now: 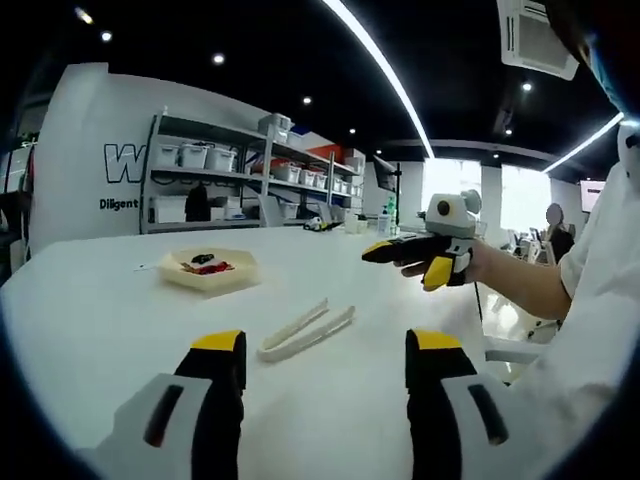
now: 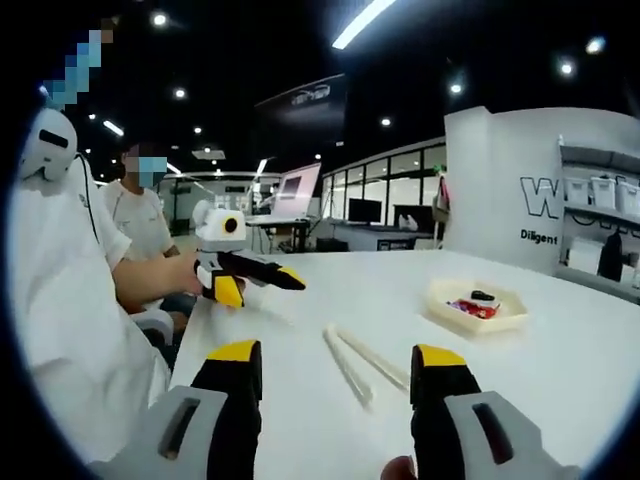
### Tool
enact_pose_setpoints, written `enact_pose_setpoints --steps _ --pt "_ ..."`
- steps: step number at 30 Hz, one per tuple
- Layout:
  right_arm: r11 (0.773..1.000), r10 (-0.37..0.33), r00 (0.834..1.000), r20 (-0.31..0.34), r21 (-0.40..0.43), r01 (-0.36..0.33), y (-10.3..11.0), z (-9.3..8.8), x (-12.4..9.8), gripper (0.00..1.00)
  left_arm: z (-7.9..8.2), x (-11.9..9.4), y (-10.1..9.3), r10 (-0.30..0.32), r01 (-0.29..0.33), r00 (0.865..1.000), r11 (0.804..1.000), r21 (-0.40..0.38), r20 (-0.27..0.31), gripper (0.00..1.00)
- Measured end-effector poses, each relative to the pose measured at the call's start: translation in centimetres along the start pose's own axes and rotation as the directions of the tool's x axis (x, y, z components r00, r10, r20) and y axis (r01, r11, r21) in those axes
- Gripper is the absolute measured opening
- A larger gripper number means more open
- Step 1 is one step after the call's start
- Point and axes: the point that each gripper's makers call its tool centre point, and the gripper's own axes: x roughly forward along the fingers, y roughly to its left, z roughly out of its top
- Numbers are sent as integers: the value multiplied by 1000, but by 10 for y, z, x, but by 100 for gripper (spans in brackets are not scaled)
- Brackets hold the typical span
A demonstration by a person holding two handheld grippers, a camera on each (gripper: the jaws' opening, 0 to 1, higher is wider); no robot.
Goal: Place the target food into the container with the food tongs after gripping and lifting it, then release it inside without dropping or visibly crushing the food.
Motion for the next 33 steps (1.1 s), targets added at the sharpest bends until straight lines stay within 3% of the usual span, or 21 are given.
enact_pose_setpoints --steps 10,13,15,19,27,33 --pt "997 -73 997 30 15 72 17 16 -2 60 2 -15 -11 54 -54 998 999 -5 30 72" --pt "993 -112 994 8 38 112 18 17 -2 61 3 -17 -11 96 -97 995 995 33 16 76" --pt "982 -156 988 -11 107 157 17 16 -3 62 9 -19 -14 110 -111 994 993 34 25 77" --pt "980 -172 985 -35 96 174 17 15 -4 65 19 -21 -14 117 -117 992 993 5 37 80" --pt "962 -240 969 -55 120 245 10 24 -9 69 20 -23 -7 160 -161 987 983 -92 -17 87" --pt "953 -269 959 -94 117 279 7 28 -9 73 23 -19 -7 176 -179 983 981 -74 -52 92"
